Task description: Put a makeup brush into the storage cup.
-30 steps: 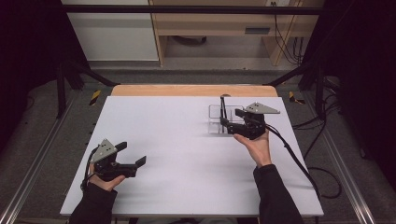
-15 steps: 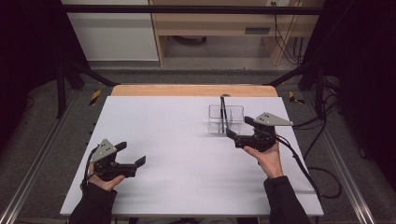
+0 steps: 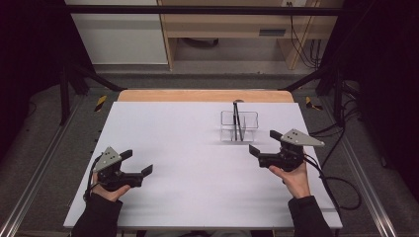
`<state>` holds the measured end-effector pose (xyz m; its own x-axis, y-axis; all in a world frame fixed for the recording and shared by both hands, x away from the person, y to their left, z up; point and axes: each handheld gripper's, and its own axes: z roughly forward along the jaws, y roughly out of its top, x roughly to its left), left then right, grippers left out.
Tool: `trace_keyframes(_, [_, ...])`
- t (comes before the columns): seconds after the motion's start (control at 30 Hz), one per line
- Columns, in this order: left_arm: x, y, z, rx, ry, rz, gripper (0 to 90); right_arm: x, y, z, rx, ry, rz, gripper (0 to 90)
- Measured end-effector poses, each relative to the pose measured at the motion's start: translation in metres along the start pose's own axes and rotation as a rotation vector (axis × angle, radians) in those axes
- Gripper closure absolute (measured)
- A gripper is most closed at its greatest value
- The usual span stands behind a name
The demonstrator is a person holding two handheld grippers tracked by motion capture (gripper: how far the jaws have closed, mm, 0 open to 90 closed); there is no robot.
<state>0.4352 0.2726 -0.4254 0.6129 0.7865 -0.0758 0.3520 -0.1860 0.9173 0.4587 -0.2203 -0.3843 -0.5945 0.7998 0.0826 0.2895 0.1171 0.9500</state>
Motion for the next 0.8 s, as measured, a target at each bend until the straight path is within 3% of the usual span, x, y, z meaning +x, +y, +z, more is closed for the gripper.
trace_keyframes(0.8, [0.000, -0.001, -0.005, -0.019, -0.008, 0.010, 2.7, -0.010, -0.037, -0.026, 0.034, -0.037, 0.018, 3.2])
